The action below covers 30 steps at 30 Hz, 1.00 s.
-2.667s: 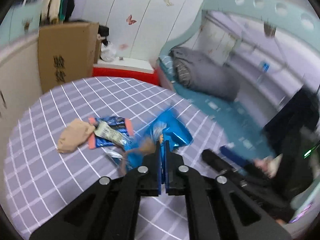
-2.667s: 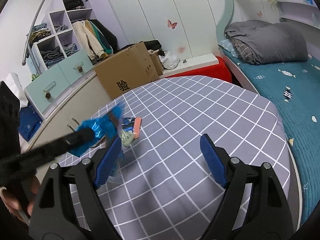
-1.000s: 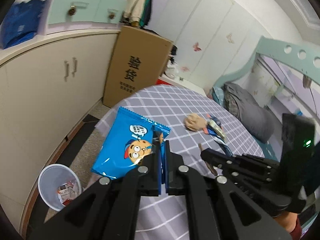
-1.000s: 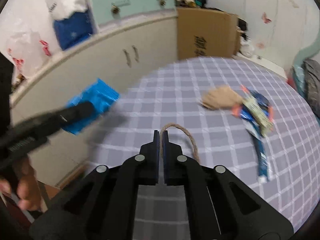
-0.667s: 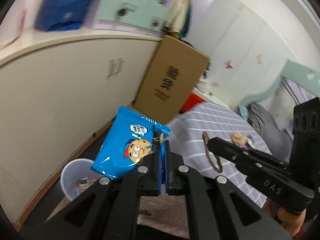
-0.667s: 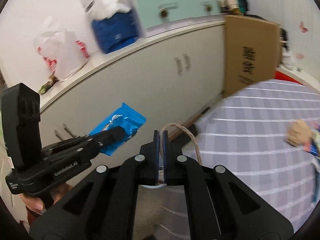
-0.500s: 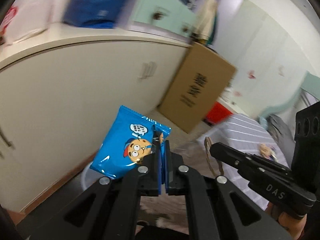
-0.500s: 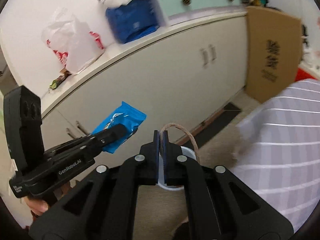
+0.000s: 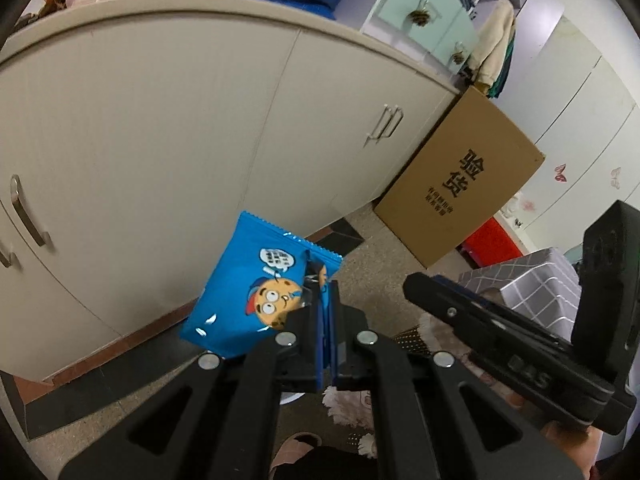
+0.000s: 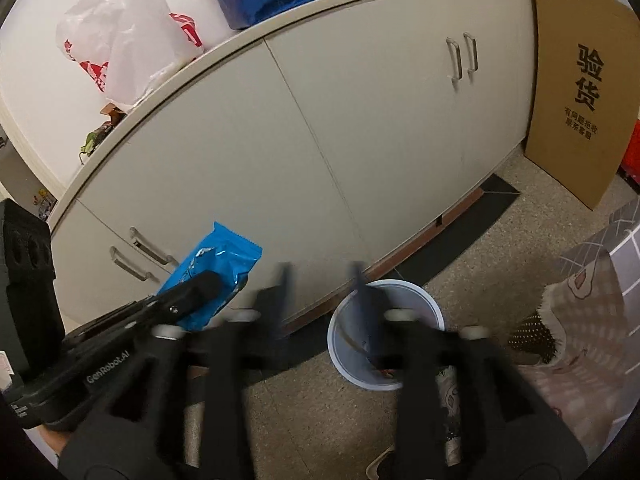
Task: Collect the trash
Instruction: 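Carry the snack bag with the left tool while the right tool drops the twine into the bin, then open the left tool over the bin to drop the blue snack bag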
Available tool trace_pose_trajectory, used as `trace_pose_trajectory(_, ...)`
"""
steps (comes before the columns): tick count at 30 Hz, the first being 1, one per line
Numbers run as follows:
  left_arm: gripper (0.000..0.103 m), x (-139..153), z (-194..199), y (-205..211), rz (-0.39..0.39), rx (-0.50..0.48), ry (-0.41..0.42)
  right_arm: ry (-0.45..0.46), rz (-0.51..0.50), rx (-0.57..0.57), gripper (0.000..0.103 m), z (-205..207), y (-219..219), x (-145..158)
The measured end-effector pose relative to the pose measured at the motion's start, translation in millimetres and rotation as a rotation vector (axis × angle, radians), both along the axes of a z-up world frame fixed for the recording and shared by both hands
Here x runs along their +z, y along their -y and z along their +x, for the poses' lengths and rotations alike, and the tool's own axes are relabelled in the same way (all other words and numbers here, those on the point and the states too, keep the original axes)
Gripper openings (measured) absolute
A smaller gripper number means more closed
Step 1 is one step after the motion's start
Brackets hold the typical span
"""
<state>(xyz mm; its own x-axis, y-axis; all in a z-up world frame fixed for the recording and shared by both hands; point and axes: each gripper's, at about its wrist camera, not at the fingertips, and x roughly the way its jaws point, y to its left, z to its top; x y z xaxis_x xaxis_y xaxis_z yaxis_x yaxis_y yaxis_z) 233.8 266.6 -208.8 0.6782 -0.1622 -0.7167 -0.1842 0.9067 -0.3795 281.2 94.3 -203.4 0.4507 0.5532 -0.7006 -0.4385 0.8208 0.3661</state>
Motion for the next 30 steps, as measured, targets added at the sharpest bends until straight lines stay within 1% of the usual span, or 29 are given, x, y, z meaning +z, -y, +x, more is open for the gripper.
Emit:
trace_pose_trajectory(4,0.002,-9,5,1,-0.009,-0.009,-0.025,-0.002,-0.016,-0.039,0.053,-1,6,0)
trace_pose_trajectory(6,0.002,-11,4,4,-0.009,-0.018,-0.031,0.023,-0.062,-0.063,0.053,-4,8,2)
trace_pose_trajectory(8,0.003,-12,3,7,-0.018,-0.025,-0.037,0.063,-0.116,-0.079,0.059,-10,9,6)
trace_pose_trajectory(9,0.002,-12,5,9,-0.022,-0.030,-0.037,0.079,-0.138,-0.093,0.059,-12,10,8)
trace_pose_trajectory(13,0.003,-10,9,21,-0.025,-0.053,-0.035,0.100,-0.156,-0.107,0.062,-16,18,10)
trace_pose_trajectory(18,0.003,-8,16,38,-0.014,-0.083,-0.037,0.111,-0.151,-0.146,0.064,-15,27,9)
trace_pose_trajectory(20,0.003,-8,19,42,-0.004,-0.090,-0.038,0.136,-0.146,-0.175,0.064,-19,33,12)
trace_pose_trajectory(25,0.003,-9,33,49,0.025,-0.094,-0.054,0.176,-0.070,-0.244,0.066,-23,51,25)
trace_pose_trajectory(27,0.004,-12,43,52,0.018,-0.100,-0.077,0.184,-0.065,-0.251,0.066,-22,54,28)
trace_pose_trajectory(28,0.008,-13,47,54,0.015,-0.103,-0.084,0.188,-0.064,-0.253,0.066,-22,56,28)
trace_pose_trajectory(29,0.014,-13,50,55,0.015,-0.099,-0.089,0.191,-0.062,-0.255,0.066,-22,56,29)
trace_pose_trajectory(30,0.042,-13,53,55,0.024,-0.079,-0.100,0.193,-0.057,-0.262,0.066,-22,59,29)
